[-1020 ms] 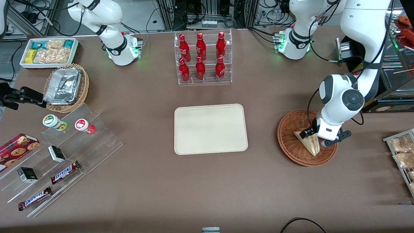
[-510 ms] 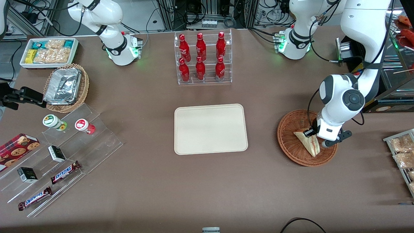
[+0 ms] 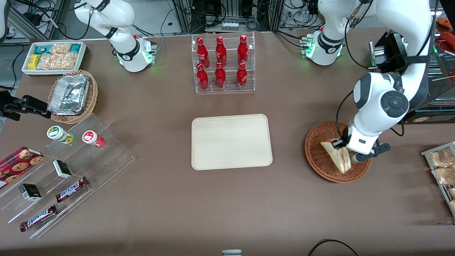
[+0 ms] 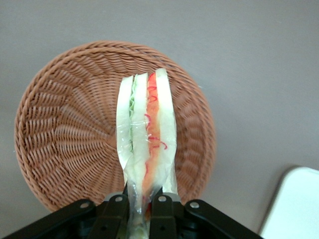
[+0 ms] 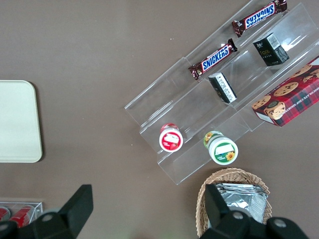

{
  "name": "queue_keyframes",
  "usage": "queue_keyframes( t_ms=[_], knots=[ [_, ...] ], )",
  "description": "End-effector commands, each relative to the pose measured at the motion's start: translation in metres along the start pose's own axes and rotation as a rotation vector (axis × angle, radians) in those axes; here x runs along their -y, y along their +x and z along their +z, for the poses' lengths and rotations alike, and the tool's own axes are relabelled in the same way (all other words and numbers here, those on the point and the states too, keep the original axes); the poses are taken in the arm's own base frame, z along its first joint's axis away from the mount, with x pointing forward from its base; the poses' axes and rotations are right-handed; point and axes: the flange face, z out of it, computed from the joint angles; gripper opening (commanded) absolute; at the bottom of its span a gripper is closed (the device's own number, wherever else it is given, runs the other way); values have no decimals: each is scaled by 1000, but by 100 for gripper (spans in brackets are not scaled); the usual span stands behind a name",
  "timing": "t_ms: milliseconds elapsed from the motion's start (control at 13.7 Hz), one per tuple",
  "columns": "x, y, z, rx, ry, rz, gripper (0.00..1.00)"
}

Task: Place sandwich from basket to tray
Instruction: 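Lift the sandwich and carry it with the left gripper over the tray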

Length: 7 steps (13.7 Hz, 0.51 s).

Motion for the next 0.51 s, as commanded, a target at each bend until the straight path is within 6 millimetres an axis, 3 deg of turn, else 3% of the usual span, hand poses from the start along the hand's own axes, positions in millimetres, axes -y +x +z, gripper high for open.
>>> queue_keyframes(
  t_ms=[0,219,437],
  knots=[
    [-35,-6,-38,20,28,46,0],
    [-85,-31,-65,52,49,130,0],
    [-131,-59,-75,62,44,205,0]
  ],
)
